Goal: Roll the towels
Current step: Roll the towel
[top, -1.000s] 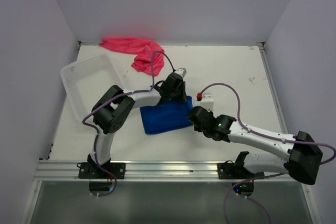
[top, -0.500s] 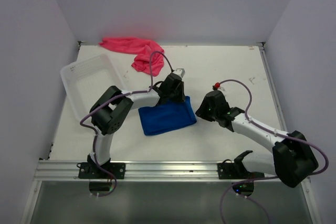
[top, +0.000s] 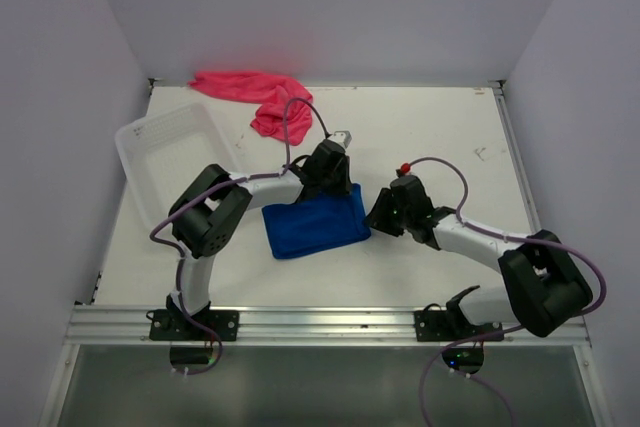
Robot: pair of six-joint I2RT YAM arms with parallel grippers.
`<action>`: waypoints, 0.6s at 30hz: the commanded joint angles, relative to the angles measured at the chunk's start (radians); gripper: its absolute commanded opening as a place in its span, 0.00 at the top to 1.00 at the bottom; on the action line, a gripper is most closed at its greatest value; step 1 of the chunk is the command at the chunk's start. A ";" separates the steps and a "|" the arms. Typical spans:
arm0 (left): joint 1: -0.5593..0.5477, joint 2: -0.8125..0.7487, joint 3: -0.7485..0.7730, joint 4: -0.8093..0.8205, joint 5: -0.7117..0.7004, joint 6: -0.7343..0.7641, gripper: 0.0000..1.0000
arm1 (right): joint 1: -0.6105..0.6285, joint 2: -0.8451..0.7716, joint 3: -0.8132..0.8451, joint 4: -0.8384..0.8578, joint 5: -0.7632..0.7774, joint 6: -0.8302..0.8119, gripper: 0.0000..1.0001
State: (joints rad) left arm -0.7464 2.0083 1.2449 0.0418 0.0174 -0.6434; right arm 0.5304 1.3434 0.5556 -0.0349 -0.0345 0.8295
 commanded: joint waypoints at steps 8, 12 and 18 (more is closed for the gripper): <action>0.007 -0.037 -0.015 0.001 -0.033 0.025 1.00 | -0.001 -0.064 -0.026 0.063 -0.027 -0.021 0.53; 0.007 -0.039 -0.016 0.001 -0.033 0.027 1.00 | 0.000 -0.050 -0.014 0.075 -0.047 -0.029 0.52; 0.007 -0.046 -0.027 -0.003 -0.034 0.034 1.00 | -0.001 0.006 -0.020 0.098 -0.062 -0.033 0.53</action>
State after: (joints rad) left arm -0.7464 2.0075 1.2434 0.0402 0.0166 -0.6422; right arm 0.5297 1.3300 0.5285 0.0235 -0.0731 0.8173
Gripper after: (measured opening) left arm 0.013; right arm 0.473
